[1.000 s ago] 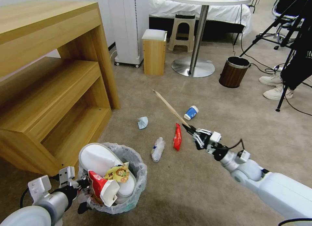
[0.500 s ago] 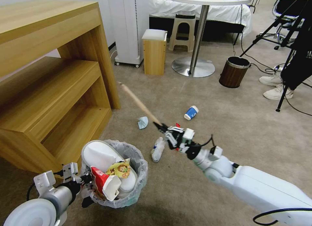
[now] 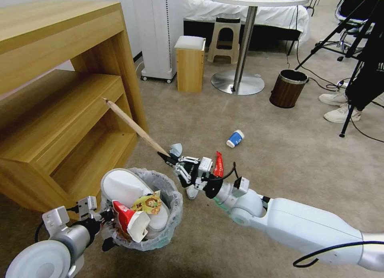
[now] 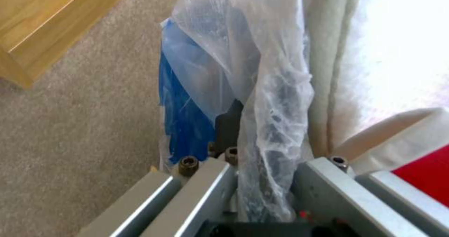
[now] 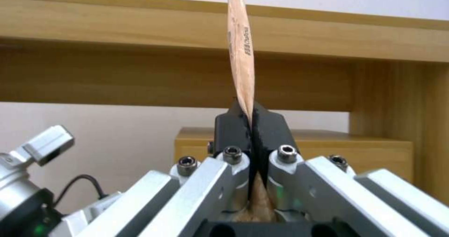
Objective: Pick up the trash bin and place the garbage on the floor into it.
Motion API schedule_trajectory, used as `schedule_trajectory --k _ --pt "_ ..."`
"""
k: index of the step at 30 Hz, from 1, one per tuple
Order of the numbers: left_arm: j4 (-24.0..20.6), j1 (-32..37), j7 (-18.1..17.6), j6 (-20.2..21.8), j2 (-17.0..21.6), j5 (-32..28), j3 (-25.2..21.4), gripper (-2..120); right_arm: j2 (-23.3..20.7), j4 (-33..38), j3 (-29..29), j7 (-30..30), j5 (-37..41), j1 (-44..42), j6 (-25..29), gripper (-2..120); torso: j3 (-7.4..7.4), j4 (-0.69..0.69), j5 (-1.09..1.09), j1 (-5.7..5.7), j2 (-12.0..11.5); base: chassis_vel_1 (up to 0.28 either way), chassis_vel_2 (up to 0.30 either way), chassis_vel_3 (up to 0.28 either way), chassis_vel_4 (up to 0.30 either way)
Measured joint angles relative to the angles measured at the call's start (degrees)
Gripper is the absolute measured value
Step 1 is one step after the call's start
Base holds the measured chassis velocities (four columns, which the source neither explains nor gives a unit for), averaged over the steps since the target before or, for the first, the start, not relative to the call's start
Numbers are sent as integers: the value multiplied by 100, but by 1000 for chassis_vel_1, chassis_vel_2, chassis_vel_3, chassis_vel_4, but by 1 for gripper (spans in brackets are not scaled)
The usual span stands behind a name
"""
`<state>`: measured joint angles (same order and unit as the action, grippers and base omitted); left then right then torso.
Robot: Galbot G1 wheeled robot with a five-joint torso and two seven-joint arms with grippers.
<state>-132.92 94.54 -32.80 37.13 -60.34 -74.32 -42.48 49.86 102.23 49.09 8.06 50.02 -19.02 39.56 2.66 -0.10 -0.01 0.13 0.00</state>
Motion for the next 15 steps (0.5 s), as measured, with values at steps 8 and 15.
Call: schedule_trajectory --k 8,15 --pt "22 -84 -34 1 -27 -42 -23 0 265 -40 380 -81 69 218 -38 0 0 0 1 0 0 0 0 0 0" --pt "129 -346 -88 -3 -45 -151 -47 0 412 -192 736 -109 -35 217 -45 0 0 0 0 0 0 0 0 0 0"
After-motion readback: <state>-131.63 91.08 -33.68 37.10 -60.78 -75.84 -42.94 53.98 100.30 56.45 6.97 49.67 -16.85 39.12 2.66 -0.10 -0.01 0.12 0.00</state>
